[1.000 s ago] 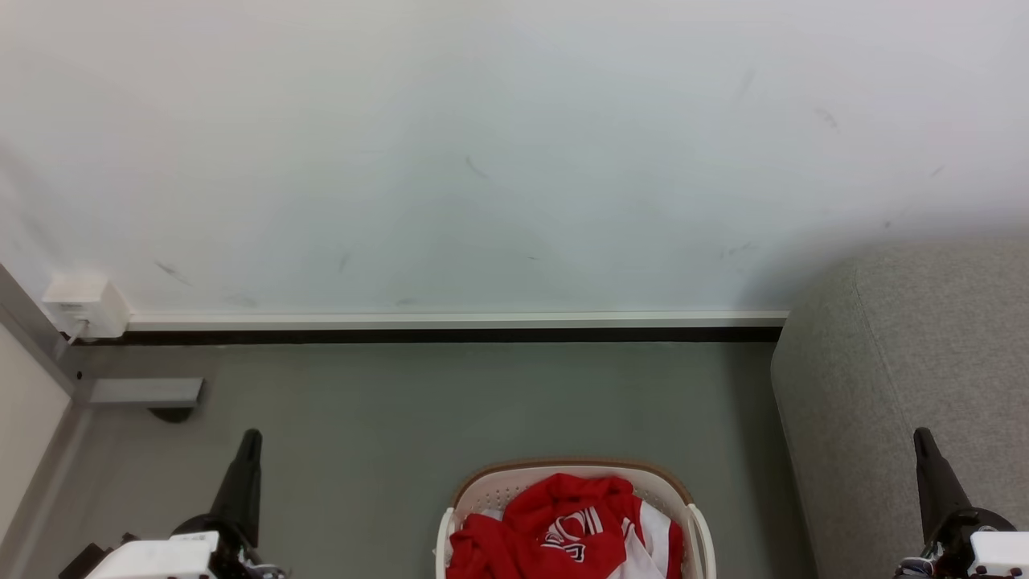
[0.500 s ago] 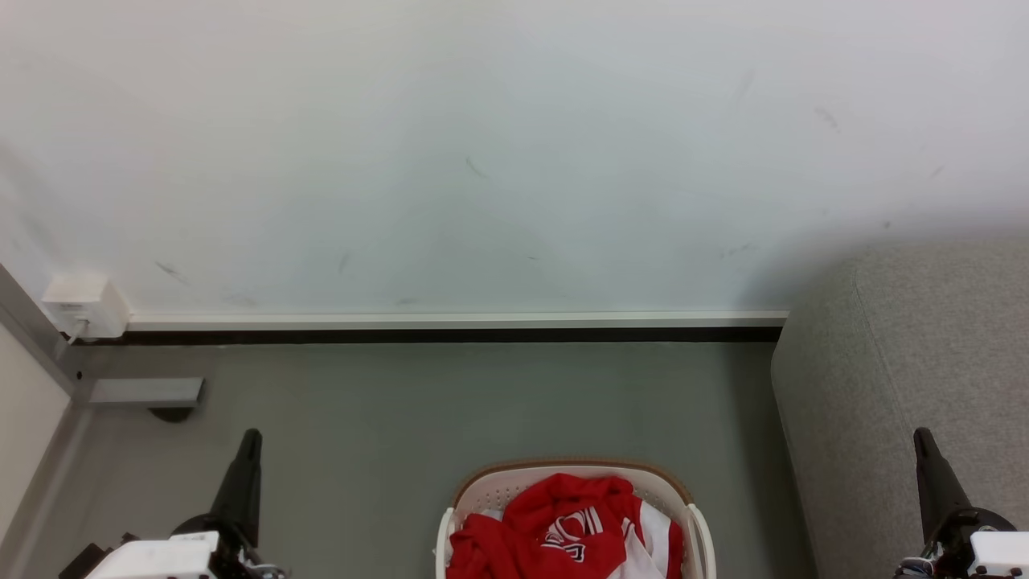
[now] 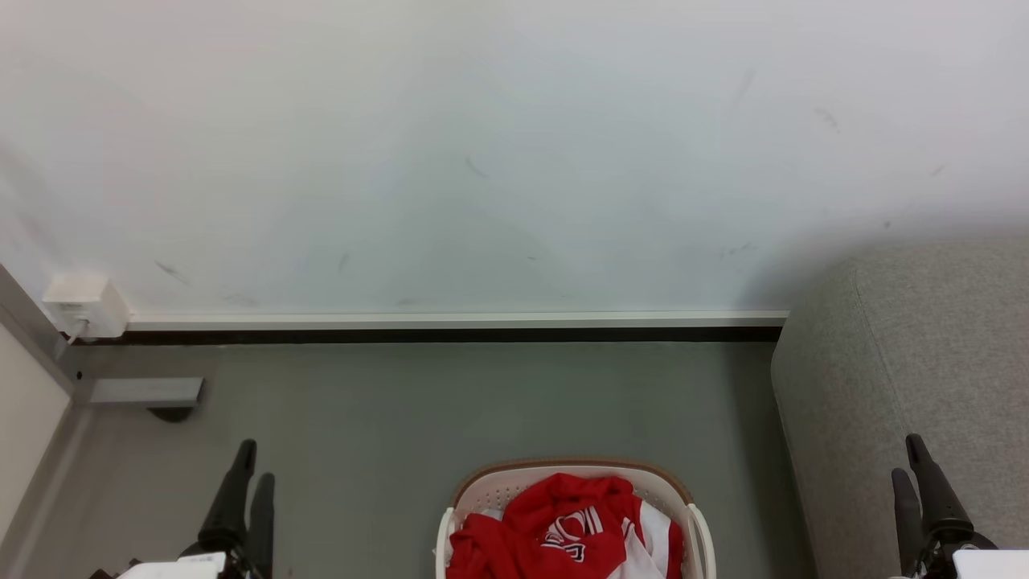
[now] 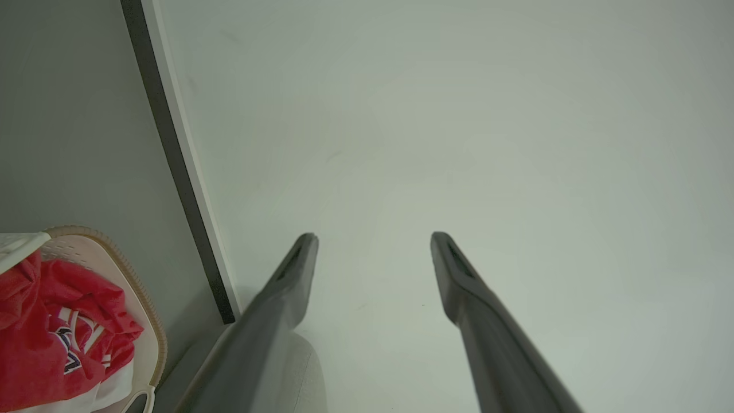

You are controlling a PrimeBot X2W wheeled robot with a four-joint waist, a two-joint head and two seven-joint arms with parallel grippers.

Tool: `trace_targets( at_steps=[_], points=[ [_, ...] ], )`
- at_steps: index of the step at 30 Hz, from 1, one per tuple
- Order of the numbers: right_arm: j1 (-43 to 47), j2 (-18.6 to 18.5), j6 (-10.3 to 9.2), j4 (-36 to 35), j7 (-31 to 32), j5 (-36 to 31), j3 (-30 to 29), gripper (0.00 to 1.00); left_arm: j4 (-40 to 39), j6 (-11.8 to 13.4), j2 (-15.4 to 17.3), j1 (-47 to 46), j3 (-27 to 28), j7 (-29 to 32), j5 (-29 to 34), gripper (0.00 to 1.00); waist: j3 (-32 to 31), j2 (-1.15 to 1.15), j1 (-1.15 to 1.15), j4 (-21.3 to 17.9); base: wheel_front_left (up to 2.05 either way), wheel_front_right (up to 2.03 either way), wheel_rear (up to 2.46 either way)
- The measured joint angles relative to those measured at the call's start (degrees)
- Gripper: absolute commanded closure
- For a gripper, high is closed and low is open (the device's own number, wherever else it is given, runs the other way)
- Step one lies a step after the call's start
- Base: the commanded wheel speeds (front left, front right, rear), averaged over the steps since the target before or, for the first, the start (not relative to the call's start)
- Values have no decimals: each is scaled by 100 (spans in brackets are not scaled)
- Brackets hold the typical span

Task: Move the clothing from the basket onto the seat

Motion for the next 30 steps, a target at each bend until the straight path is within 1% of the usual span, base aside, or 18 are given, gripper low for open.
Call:
trace_targets(
  at_steps=[6,12,19,26,30],
  points=[
    [-2,0,0,-135,-178,-71,170,0,-124,0,1,-1,-63,-158,40,0,2,0,0,-4,0,0,0],
    [-8,-1,0,-283,-339,-367,336,0,-313,0,12,-1,-86,-352,334,0,-1,0,0,-21,0,0,0],
    [-18,-3,0,-459,-499,-861,474,0,-533,0,13,-1,-73,-503,1046,0,-3,0,0,-59,0,0,0],
    [-18,-5,0,-548,-661,-1679,586,0,-659,0,12,3,-10,-684,1881,0,-3,0,0,-90,0,0,0],
    [-18,-5,0,-565,-748,-2023,645,0,-702,0,11,4,3,-756,2354,0,-4,0,0,-105,0,0,0]
  ],
)
